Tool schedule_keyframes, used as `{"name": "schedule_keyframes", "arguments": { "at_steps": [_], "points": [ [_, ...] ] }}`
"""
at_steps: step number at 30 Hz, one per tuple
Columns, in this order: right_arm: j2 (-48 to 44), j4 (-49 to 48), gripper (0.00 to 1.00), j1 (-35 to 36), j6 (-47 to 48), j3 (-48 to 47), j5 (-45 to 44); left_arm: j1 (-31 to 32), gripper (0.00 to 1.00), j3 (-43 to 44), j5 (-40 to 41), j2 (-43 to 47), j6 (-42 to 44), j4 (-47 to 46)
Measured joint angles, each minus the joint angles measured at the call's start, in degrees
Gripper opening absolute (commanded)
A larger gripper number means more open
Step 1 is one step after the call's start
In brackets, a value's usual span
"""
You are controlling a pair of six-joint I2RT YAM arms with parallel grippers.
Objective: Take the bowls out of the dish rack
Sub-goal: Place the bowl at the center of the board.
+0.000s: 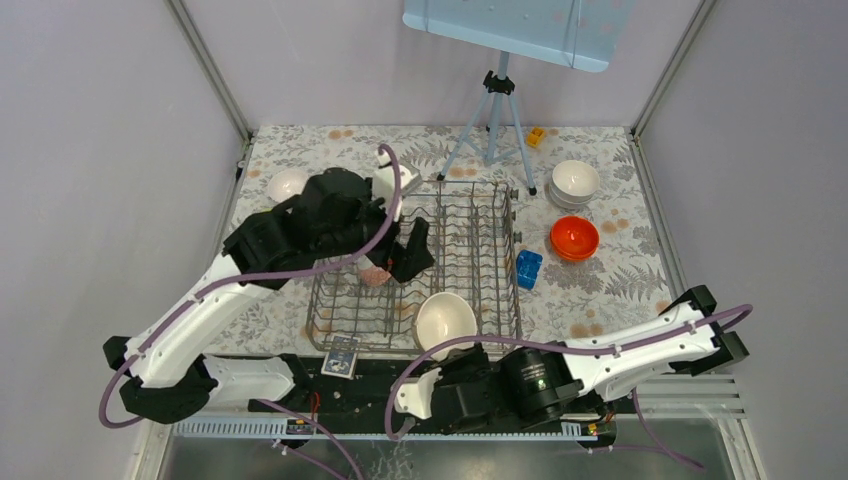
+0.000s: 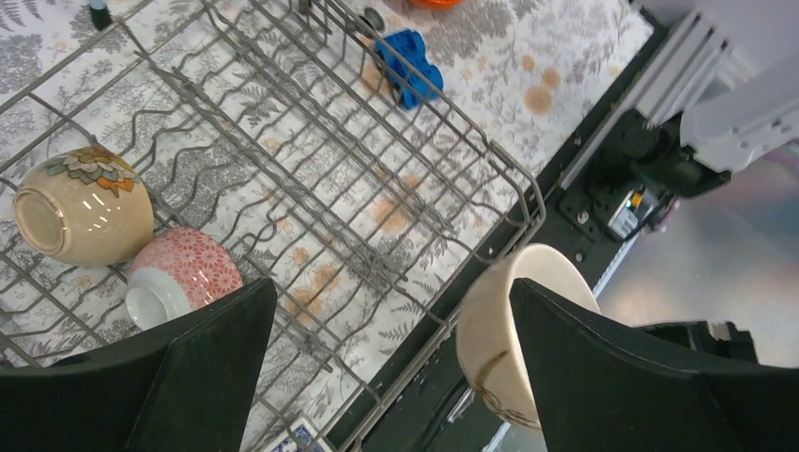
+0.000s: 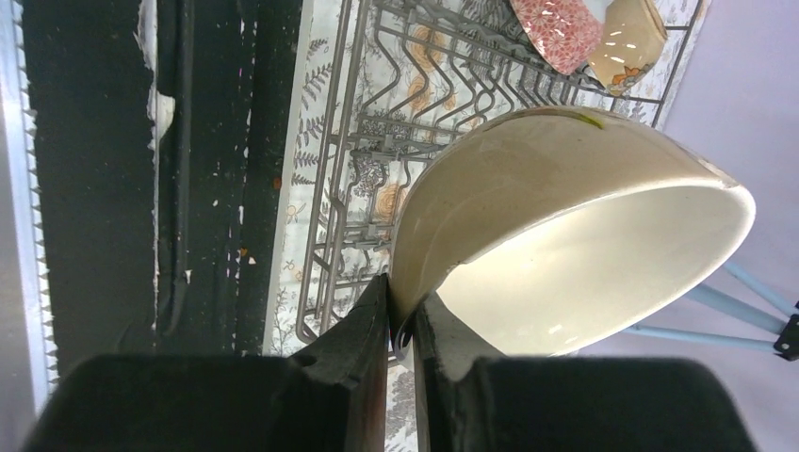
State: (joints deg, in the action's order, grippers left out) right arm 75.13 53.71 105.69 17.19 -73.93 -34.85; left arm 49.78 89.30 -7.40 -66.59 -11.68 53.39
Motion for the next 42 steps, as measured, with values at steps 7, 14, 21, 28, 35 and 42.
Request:
{"name": "schedule_keyframes", "arguments": {
  "at_steps": [7,14,21,28,35,42],
  "points": [
    [3.6,-0.2,0.0,0.0,3.2,1.0,1.1,13.4,0.94,3.2,11.5,-5.4,1.2,5.6],
    [6.6,-0.2,0.0,0.0,5.1,0.8,1.5,19.7,0.83,3.3,19.3,-9.9,1.0,11.7],
    [7.1,-0.3,0.0,0.0,5.6,0.8,1.5,22.2,0.78,2.8,20.8,-11.5,0.9,15.0],
    [7.2,-0.3,0.0,0.0,5.8,0.8,1.5,23.8,0.68,-0.6,19.9,-11.5,0.4,16.7],
    [7.2,-0.4,0.0,0.0,6.2,0.8,1.3,24.3,0.4,-2.9,18.4,-11.6,-0.3,17.1],
    [7.3,-0.8,0.0,0.0,6.5,0.8,1.4,24.4,0.12,-6.3,17.0,-11.6,-0.8,15.3]
  ]
}}
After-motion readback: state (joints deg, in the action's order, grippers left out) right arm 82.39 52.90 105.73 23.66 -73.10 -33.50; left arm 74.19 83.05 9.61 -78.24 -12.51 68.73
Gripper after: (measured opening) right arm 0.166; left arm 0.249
